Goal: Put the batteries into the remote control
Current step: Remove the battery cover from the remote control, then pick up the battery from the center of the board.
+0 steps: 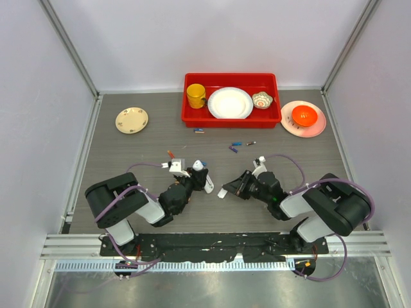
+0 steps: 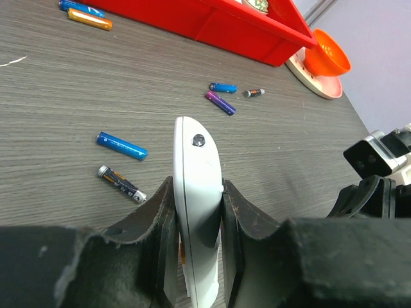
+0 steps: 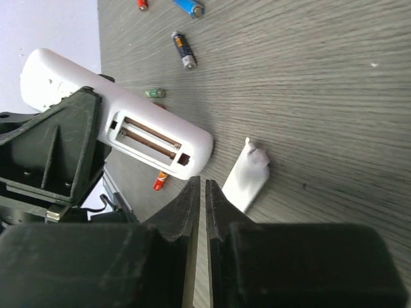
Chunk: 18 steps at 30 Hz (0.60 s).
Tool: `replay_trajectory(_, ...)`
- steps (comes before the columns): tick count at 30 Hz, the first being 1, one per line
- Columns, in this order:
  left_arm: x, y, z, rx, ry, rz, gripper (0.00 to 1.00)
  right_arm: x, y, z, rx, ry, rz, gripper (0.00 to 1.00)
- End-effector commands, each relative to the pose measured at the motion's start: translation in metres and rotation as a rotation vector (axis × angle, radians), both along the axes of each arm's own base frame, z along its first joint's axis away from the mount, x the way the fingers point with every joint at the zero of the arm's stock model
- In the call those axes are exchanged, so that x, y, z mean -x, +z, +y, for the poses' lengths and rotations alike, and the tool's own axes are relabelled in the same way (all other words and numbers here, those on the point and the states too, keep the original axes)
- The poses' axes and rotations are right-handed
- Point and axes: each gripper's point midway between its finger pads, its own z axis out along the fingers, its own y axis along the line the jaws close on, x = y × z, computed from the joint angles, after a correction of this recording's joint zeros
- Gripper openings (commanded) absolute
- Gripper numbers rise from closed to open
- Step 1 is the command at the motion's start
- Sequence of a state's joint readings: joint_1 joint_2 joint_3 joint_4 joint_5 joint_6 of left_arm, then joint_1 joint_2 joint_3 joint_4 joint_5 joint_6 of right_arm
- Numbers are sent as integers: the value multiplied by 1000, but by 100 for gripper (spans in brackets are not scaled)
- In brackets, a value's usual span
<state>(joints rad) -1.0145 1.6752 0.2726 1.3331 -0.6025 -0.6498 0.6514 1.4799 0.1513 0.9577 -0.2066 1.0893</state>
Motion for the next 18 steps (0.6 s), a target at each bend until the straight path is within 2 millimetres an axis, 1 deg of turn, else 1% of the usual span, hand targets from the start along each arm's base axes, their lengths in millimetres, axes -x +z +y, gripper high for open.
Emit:
replay_trajectory(1, -4, 47, 6, 154, 42, -119, 0, -5, 0, -5, 32, -15, -33, 13)
replay_trajectory(3, -4, 47, 8, 149, 48, -121, 0, -6, -1, -9, 39, -25, -34, 14)
replay_trajectory(5, -5, 47, 13, 141, 62, -124, 0, -6, 3, -9, 44, -25, -50, 15)
replay_trajectory(6, -5, 47, 15, 138, 70, -125, 0, -7, 6, -10, 47, -23, -62, 17)
replay_trajectory(7, -5, 46, 19, 128, 82, -125, 0, -8, 15, -9, 36, -25, -90, 19)
replay_trajectory(8, -6, 50, 21, 136, 90, -134, 0, -9, 22, -9, 32, -21, -115, 22)
replay_trajectory(9, -6, 51, 23, 127, 94, -138, 0, -8, 23, -10, 46, -18, -115, 31)
replay_trajectory(10, -6, 53, 25, 118, 100, -148, 0, -12, 31, -9, 61, -12, -149, 35)
replay_trajectory(11, -5, 59, 26, 128, 98, -160, 0, -14, 49, -9, 47, -13, -202, 39)
replay_trajectory(12, -5, 64, 26, 133, 95, -170, 0, -13, 48, -12, 80, -10, -193, 45)
replay_trajectory(13, -5, 68, 26, 136, 94, -181, 0, -20, 65, -10, 93, -6, -253, 47)
replay_trajectory(14, -4, 74, 24, 138, 82, -196, 0, -19, 69, -15, 128, -11, -252, 49)
replay_trajectory(15, -3, 83, 25, 160, 78, -207, 0, -22, 79, -18, 150, -23, -282, 52)
replay_trajectory(16, -2, 89, 26, 182, 76, -207, 0, -29, 96, -18, 170, -24, -337, 52)
replay_trajectory(17, 1, 94, 24, 224, 61, -196, 0, -27, 98, -23, 216, -23, -331, 52)
replay_trajectory(18, 4, 103, 25, 240, 47, -189, 0, -29, 102, -27, 247, -29, -335, 52)
